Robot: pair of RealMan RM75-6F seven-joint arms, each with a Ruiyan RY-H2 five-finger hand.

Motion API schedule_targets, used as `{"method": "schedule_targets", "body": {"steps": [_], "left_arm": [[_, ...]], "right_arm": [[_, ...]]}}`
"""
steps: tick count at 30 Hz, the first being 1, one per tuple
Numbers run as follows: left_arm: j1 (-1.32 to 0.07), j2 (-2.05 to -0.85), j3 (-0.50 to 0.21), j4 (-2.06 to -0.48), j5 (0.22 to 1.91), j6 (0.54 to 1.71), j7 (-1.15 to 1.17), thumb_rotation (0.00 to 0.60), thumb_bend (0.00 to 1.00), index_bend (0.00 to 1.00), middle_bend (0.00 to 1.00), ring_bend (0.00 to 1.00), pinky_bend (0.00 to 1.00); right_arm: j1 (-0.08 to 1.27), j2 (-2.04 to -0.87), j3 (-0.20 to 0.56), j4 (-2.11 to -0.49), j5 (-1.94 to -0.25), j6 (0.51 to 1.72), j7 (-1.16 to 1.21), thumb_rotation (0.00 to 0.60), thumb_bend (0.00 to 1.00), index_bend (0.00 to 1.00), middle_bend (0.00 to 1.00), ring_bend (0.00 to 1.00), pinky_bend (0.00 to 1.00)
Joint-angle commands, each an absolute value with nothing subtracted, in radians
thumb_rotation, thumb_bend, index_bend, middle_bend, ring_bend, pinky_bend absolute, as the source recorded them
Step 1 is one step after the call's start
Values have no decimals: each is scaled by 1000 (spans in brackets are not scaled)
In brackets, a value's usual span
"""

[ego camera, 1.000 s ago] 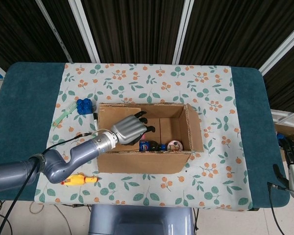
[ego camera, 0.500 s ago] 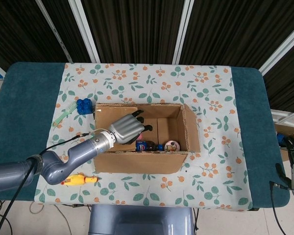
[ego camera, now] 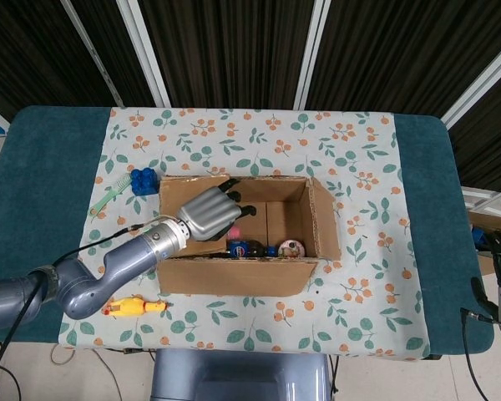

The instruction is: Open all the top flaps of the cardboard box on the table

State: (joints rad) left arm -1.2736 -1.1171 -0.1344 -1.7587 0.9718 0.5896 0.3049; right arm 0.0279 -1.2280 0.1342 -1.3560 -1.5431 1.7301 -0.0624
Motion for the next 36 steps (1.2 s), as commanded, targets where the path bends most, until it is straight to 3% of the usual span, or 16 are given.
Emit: {"method": "schedule_targets", "body": {"steps": [1,36], "left_arm": [[-1272,-1088,-135,-1782,964,601,310,600,744,214,512,205,0],[-1123,-673,-171,-2044,1091,579,158,600,745,218,515,204,0]], "right_arm": [[28,-1228,136,-1356,-1541,1729,-62,600,362,140,170,94,192],[26,-1223,144,-1372,-1544,1724,-48,600,361,140,168,94,192]]}}
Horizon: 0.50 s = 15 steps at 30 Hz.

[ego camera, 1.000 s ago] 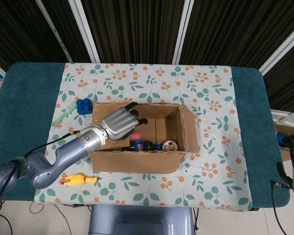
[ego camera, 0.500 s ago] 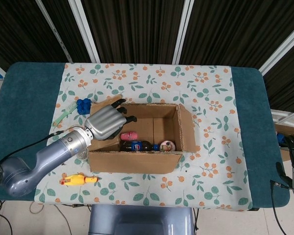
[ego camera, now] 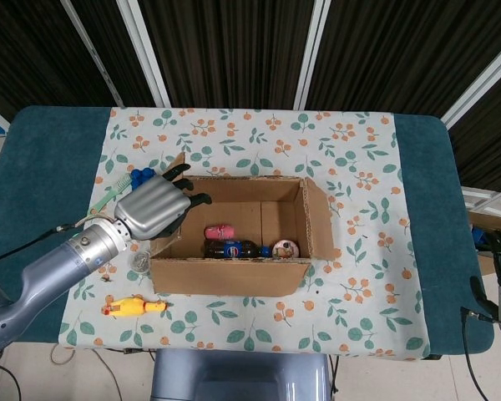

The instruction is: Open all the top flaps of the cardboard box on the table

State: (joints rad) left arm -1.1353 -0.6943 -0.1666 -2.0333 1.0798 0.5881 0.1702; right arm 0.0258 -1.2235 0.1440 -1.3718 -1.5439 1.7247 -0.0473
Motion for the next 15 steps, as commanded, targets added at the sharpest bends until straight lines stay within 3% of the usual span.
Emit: {"method": "schedule_targets", "body": {"steps": [1,15], "left_arm": [[-1119,-661,-173,-2049,1092,575,153,600,745,218,515,204,0],[-1056,-484,-204,-2114,1111,475,42,600,750,222,528,218,0]], "right_arm": [[26,-1222,142,-1372,-1546,1722,-46,600,360,140,167,94,192],[22,-1212,149,-1377,-1539,1724,-34,600,360,140,164,94,192]]}}
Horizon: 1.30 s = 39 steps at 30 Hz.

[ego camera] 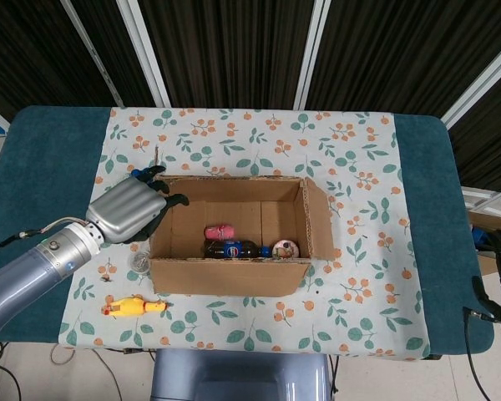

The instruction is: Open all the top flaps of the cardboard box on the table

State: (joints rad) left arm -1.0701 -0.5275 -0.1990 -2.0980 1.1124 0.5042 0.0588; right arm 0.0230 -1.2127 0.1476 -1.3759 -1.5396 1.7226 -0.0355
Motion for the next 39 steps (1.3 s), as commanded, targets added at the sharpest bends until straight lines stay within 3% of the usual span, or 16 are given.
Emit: {"method": "schedule_targets", "body": {"steps": [1,13,18,27,34,39], "left_arm": [[-1052,-464,-205,-2118,1102,464,35,600,751,224,531,221,0],[-985,-289,-244,-2138,1045,352,-92,600,772,229,535,222,0],[-916,-265,-244,-2136,1090,384,-129,600,771,229,526,221,0],[-669,-381,-168,-2099,1343,725,-83,600,770,230,489,212,0],[-549,-497,-95,-2040,1441,855,15,600,769,230,479,206,0],[-457,-654,-74,-1932,1484,1035,40,600,723,215,366,121,0]], "right_arm": [[23,-1211,149,-1377,-1539,1723,-33,600,360,140,164,94,192],[22,-1210,150,-1379,-1538,1722,-31,600,361,140,164,93,192],[22,-1208,150,-1380,-1538,1721,-25,600,360,140,164,94,192],[25,-1209,149,-1379,-1537,1710,-19,600,361,140,164,94,192],[23,-1206,152,-1382,-1532,1713,-7,600,361,140,164,94,192],[24,-1204,151,-1379,-1536,1711,-2,600,360,139,163,94,192]]}}
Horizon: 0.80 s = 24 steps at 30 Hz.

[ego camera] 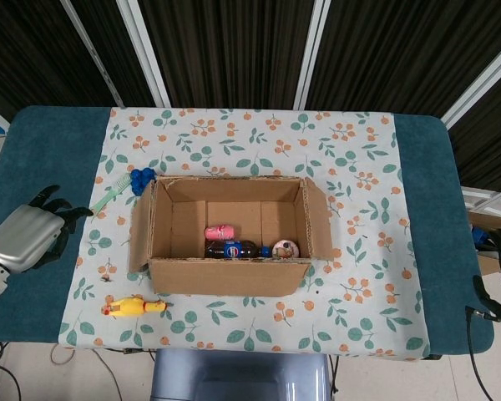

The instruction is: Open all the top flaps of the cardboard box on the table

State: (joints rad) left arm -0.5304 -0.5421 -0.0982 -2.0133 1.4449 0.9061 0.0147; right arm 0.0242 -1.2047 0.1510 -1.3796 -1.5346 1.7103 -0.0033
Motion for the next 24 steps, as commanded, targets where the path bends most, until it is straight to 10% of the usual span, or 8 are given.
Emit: {"method": "schedule_targets", "body": {"steps": [1,9,24], "left_arm": [[-430,-694,-68,-1904,1495,1086,49,600,714,214,351,108,0],[-258,-993,-66,-1678,1498,1432,155,600,701,198,222,41,0],[-136,-1114,-22,-1508,1495,1535,-52,600,659,179,154,2,0]], "right_arm": [[24,-1204,151,-1378,-1537,1713,-2,600,359,140,162,94,192],[28,-1198,139,-1372,-1562,1712,6,600,316,140,141,93,192],[43,-1162,85,-1396,-1636,1674,-1,600,308,138,138,93,192]]}}
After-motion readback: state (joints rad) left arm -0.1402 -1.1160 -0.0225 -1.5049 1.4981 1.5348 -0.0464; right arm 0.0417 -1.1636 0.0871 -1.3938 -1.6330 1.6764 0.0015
